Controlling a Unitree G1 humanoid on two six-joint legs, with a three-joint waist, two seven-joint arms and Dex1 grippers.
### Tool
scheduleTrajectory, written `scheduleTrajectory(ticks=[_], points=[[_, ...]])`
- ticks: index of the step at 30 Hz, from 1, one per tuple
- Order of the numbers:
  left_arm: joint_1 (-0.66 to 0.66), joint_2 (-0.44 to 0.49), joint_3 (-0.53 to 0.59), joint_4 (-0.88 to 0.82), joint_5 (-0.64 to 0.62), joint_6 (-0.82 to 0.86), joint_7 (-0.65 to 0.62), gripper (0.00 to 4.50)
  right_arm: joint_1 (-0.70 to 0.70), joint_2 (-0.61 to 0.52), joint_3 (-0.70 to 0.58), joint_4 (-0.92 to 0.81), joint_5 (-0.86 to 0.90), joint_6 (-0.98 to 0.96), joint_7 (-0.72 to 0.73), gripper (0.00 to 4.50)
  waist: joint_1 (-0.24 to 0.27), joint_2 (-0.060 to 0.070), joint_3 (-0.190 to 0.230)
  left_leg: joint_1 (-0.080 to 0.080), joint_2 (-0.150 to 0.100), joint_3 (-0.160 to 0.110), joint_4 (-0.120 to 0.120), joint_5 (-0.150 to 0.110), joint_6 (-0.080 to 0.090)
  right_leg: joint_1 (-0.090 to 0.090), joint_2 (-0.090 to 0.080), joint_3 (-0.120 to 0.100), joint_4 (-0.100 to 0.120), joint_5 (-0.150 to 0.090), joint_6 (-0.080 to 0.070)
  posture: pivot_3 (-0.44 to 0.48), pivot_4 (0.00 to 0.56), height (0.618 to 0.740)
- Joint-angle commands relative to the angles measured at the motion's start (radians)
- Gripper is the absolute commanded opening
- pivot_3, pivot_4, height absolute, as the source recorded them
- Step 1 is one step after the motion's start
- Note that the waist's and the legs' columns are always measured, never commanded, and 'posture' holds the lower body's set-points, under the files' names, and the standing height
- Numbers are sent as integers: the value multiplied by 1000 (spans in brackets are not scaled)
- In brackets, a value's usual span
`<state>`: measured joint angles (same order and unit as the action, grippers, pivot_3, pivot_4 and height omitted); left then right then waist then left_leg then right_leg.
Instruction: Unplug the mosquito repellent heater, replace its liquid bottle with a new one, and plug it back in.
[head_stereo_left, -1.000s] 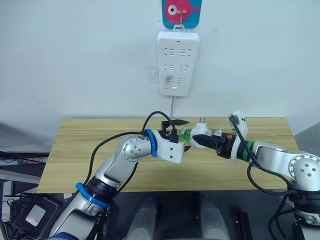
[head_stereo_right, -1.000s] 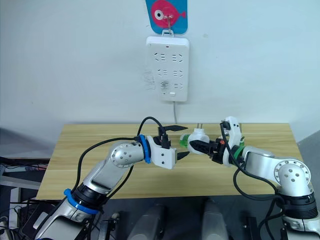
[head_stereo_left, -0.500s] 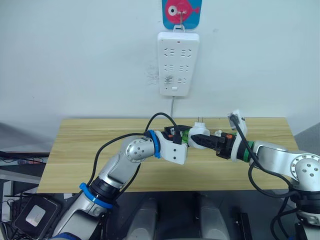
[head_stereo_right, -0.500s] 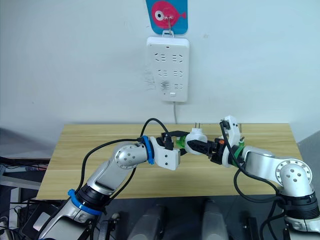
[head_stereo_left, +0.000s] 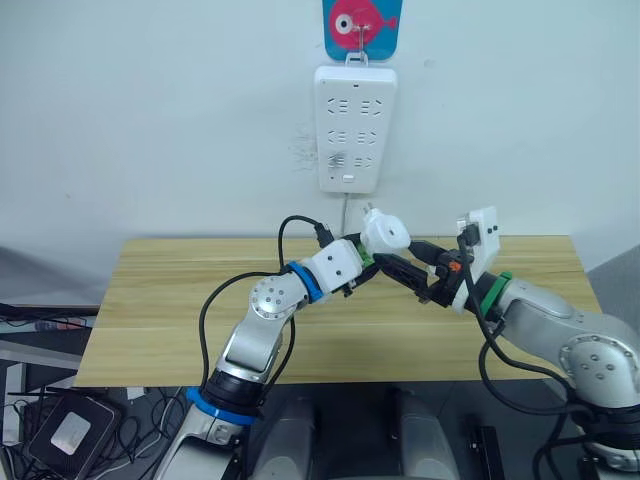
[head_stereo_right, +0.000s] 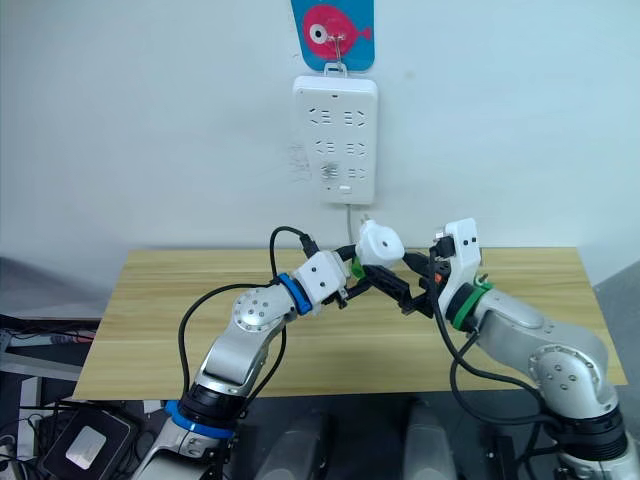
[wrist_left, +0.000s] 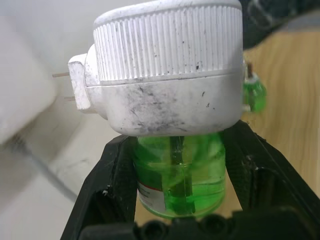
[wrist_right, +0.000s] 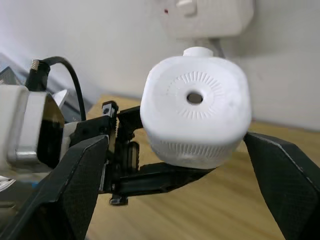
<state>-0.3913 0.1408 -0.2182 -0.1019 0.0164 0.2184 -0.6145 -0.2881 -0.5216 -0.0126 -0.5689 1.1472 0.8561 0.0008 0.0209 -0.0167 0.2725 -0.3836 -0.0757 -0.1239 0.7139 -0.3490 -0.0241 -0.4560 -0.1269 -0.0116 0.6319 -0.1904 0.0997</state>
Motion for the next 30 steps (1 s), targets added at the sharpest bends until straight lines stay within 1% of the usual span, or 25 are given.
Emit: scheduleTrajectory(ticks=[1, 8, 12, 15, 16, 18, 20, 27, 29, 30], points=[[4, -33, 11, -78, -59, 43, 29, 2247, -17, 45, 13, -49, -68, -54, 12, 4500, 0, 0, -4, 0, 0, 0, 0, 0, 0, 0, 0, 0, 0, 0, 0, 42, 230, 740], [22, -56, 5, -137, -122, 129, 65, 2247, -61, 165, 32, -21, -175, -95, -9, 4500, -4, 1, -8, 1, 0, 0, 0, 0, 0, 0, 0, 0, 0, 0, 0, 47, 222, 740], [30, -64, 8, -152, -139, 159, 91, 2247, -81, 215, 33, -1, -222, -103, -9, 4500, -4, 2, -10, 1, 0, 0, 0, 0, 0, 0, 0, 1, 0, 0, 0, 53, 220, 740], [30, -66, 5, -165, -151, 174, 101, 2247, -85, 231, 35, 7, -243, -96, 4, 4500, -4, 2, -10, 1, 0, 0, -1, 0, 0, 0, 0, 1, 0, 0, 0, 56, 219, 740], [29, -67, 4, -166, -153, 177, 104, 2247, -84, 231, 38, 9, -252, -92, 12, 4150, -4, 2, -10, 1, 0, 0, -1, 0, 0, 0, 0, 1, 0, 0, 0, 57, 220, 740], [24, -67, 1, -167, -158, 182, 109, 2247, -79, 233, 39, 10, -257, -83, 19, 3637, -4, 3, -11, 1, 0, 0, -1, 0, 0, 0, 0, 1, 0, 0, 0, 58, 222, 740], [19, -68, 0, -170, -160, 185, 111, 2247, -76, 235, 41, 8, -258, -72, 26, 2945, -4, 3, -11, 1, 0, 0, -1, 0, 0, 0, 0, 1, 0, 0, 0, 57, 223, 740], [19, -70, -12, -174, -162, 182, 114, 2247, -83, 245, 30, 15, -268, -66, 32, 2931, -4, 3, -11, 1, 0, 0, -1, 0, 0, 0, 0, 1, 0, 0, 0, 57, 226, 740], [23, -69, 0, -176, -170, 180, 115, 2995, -88, 247, 22, 23, -280, -74, 33, 2931, -5, 3, -11, 1, 0, 0, -1, 0, 0, 0, 0, 1, 0, 0, 0, 56, 226, 740], [28, -61, 4, -180, -177, 180, 106, 3271, -90, 246, 16, 26, -287, -78, 35, 2931, -5, 3, -11, 1, 0, 0, -1, 0, 0, 0, 0, 1, 0, 0, 0, 56, 227, 740]])
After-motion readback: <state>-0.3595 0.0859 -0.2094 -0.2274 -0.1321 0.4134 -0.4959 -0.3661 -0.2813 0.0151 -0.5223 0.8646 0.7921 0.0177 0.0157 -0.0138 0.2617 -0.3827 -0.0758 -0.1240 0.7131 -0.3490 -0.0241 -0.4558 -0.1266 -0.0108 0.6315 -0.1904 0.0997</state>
